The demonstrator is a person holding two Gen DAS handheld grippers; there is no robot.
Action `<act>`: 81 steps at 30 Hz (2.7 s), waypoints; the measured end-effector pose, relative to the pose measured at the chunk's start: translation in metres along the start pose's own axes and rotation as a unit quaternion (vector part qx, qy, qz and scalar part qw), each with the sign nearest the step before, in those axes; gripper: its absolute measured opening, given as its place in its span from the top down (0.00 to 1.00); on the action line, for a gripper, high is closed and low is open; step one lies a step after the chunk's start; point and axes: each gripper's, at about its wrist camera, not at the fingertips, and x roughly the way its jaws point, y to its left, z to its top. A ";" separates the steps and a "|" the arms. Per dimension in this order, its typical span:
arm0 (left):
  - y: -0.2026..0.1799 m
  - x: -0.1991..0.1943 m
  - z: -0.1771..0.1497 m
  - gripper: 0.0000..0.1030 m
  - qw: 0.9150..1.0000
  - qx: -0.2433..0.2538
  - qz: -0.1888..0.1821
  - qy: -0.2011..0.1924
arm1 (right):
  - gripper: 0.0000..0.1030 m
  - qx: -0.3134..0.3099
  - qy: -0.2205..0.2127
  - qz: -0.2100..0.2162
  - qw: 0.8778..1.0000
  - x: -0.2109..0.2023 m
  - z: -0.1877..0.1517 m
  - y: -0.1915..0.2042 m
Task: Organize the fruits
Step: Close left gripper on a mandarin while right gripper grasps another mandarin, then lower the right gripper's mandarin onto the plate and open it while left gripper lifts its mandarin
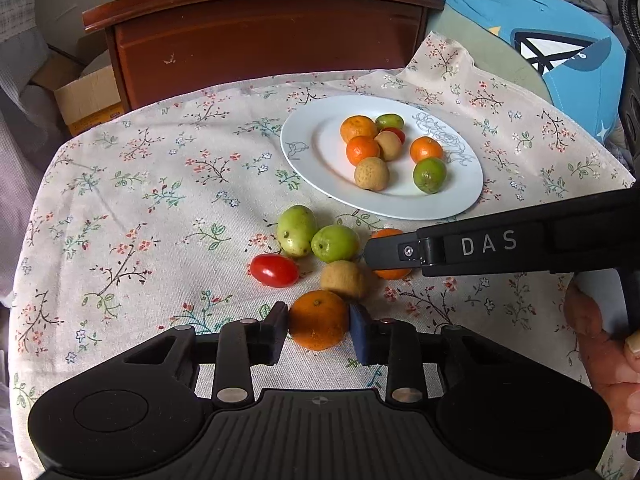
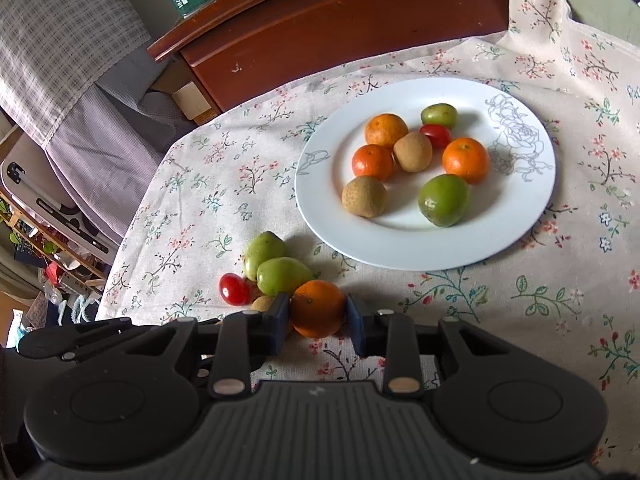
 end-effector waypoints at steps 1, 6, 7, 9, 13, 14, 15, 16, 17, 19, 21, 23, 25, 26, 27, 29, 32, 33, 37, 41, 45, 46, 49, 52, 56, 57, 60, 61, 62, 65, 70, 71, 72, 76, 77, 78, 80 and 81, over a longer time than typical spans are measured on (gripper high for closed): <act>0.000 -0.002 0.001 0.71 1.000 -0.002 -0.001 -0.003 | 0.70 0.002 -0.004 0.003 1.000 -0.003 0.001 0.000; -0.001 -0.016 0.009 0.71 0.999 -0.001 0.005 -0.033 | 0.70 -0.005 -0.029 0.009 1.000 -0.018 0.009 0.005; 0.001 -0.019 0.012 0.71 0.999 -0.004 0.007 -0.042 | 0.70 -0.006 -0.036 0.009 0.999 -0.022 0.011 0.006; 0.003 -0.025 0.018 0.71 0.998 -0.013 0.006 -0.061 | 0.70 -0.003 -0.051 0.015 0.999 -0.030 0.017 0.006; 0.007 -0.035 0.033 0.70 0.995 -0.021 0.007 -0.099 | 0.70 -0.006 -0.086 0.012 0.996 -0.050 0.029 0.006; 0.009 -0.036 0.037 0.70 0.994 -0.025 0.004 -0.104 | 0.70 -0.006 -0.096 0.010 0.995 -0.056 0.034 0.006; 0.010 -0.037 0.041 0.70 0.994 -0.029 0.001 -0.107 | 0.70 -0.006 -0.103 0.008 0.995 -0.061 0.038 0.005; 0.010 -0.037 0.044 0.70 0.993 -0.032 -0.001 -0.110 | 0.70 -0.005 -0.110 0.003 0.994 -0.065 0.042 0.004; 0.011 -0.037 0.048 0.70 0.993 -0.034 -0.004 -0.114 | 0.70 -0.006 -0.117 -0.005 0.993 -0.070 0.046 0.002; 0.013 -0.036 0.054 0.70 0.992 -0.038 -0.008 -0.119 | 0.70 -0.008 -0.129 -0.016 0.992 -0.076 0.053 -0.002; 0.016 -0.032 0.061 0.70 0.992 -0.052 -0.019 -0.117 | 0.70 0.000 -0.133 -0.022 0.991 -0.078 0.060 -0.008; 0.020 -0.024 0.065 0.70 0.992 -0.064 -0.026 -0.109 | 0.70 0.012 -0.127 -0.025 0.992 -0.075 0.066 -0.016; 0.024 -0.017 0.068 0.70 0.993 -0.072 -0.021 -0.096 | 0.70 0.013 -0.115 -0.030 0.993 -0.070 0.071 -0.020; 0.028 -0.015 0.068 0.70 0.993 -0.078 -0.020 -0.088 | 0.70 0.008 -0.111 -0.034 0.993 -0.067 0.072 -0.022; 0.033 -0.015 0.068 0.70 0.993 -0.085 -0.024 -0.082 | 0.70 0.002 -0.108 -0.040 0.993 -0.066 0.073 -0.023; 0.044 -0.016 0.066 0.70 0.991 -0.106 -0.027 -0.080 | 0.70 0.004 -0.108 -0.051 0.993 -0.065 0.074 -0.028; 0.060 -0.010 0.065 0.70 0.989 -0.135 -0.028 -0.061 | 0.70 0.040 -0.108 -0.046 0.992 -0.064 0.074 -0.040; 0.065 -0.008 0.063 0.70 0.988 -0.146 -0.028 -0.048 | 0.70 0.045 -0.107 -0.047 0.992 -0.063 0.074 -0.041; 0.063 -0.023 0.042 0.68 0.987 -0.154 -0.031 -0.017 | 0.70 0.066 -0.097 -0.027 0.993 -0.058 0.075 -0.044; 0.042 -0.052 0.011 0.68 0.994 -0.104 0.000 -0.021 | 0.70 0.051 -0.098 -0.015 0.994 -0.056 0.074 -0.033; 0.024 -0.076 -0.015 0.68 0.997 -0.074 0.019 -0.009 | 0.70 0.037 -0.093 -0.006 0.995 -0.055 0.069 -0.024; 0.020 -0.083 -0.020 0.67 0.997 -0.068 0.025 -0.011 | 0.70 0.035 -0.092 -0.007 0.995 -0.055 0.068 -0.023; 0.015 -0.094 -0.033 0.67 0.997 -0.068 0.047 -0.002 | 0.70 0.037 -0.086 -0.005 0.996 -0.053 0.065 -0.022; 0.019 -0.096 -0.046 0.67 0.994 -0.086 0.057 0.020 | 0.70 0.029 -0.080 -0.007 0.996 -0.050 0.062 -0.019; 0.017 -0.095 -0.060 0.67 0.993 -0.094 0.053 0.046 | 0.70 0.024 -0.072 -0.011 0.997 -0.048 0.059 -0.017; 0.014 -0.095 -0.064 0.67 0.993 -0.092 0.052 0.049 | 0.70 0.023 -0.072 -0.014 0.997 -0.048 0.058 -0.017; 0.004 -0.089 -0.070 0.66 0.994 -0.082 0.045 0.055 | 0.70 0.023 -0.069 -0.017 0.997 -0.047 0.057 -0.018; 0.001 -0.086 -0.071 0.66 0.994 -0.079 0.049 0.058 | 0.70 0.025 -0.068 -0.017 0.997 -0.047 0.057 -0.019; -0.002 -0.084 -0.072 0.66 0.994 -0.076 0.053 0.058 | 0.70 0.027 -0.068 -0.018 0.997 -0.047 0.057 -0.020; -0.007 -0.079 -0.071 0.65 0.995 -0.066 0.052 0.055 | 0.70 0.028 -0.064 -0.019 0.997 -0.046 0.058 -0.021; -0.008 -0.067 -0.069 0.65 0.994 -0.066 0.062 0.055 | 0.70 0.031 -0.045 -0.021 0.998 -0.039 0.057 -0.024; -0.008 -0.064 -0.070 0.66 0.994 -0.064 0.063 0.058 | 0.70 0.034 -0.044 -0.019 0.998 -0.039 0.057 -0.025; -0.009 -0.062 -0.071 0.68 0.994 -0.061 0.064 0.059 | 0.70 0.037 -0.043 -0.018 0.998 -0.039 0.057 -0.026; -0.005 -0.060 -0.070 0.70 0.994 -0.072 0.062 0.047 | 0.70 0.051 -0.038 -0.010 0.998 -0.039 0.060 -0.031; -0.004 -0.059 -0.067 0.70 0.995 -0.072 0.063 0.043 | 0.70 0.053 -0.037 -0.008 0.998 -0.038 0.060 -0.032; -0.003 -0.058 -0.065 0.70 0.995 -0.068 0.064 0.041 | 0.70 0.056 -0.036 -0.007 0.998 -0.038 0.061 -0.034; -0.001 -0.056 -0.060 0.70 0.995 -0.068 0.060 0.035 | 0.70 0.065 -0.035 -0.011 0.997 -0.038 0.062 -0.037; 0.000 -0.057 -0.057 0.70 0.996 -0.072 0.053 0.028 | 0.70 0.067 -0.035 -0.012 0.997 -0.038 0.063 -0.038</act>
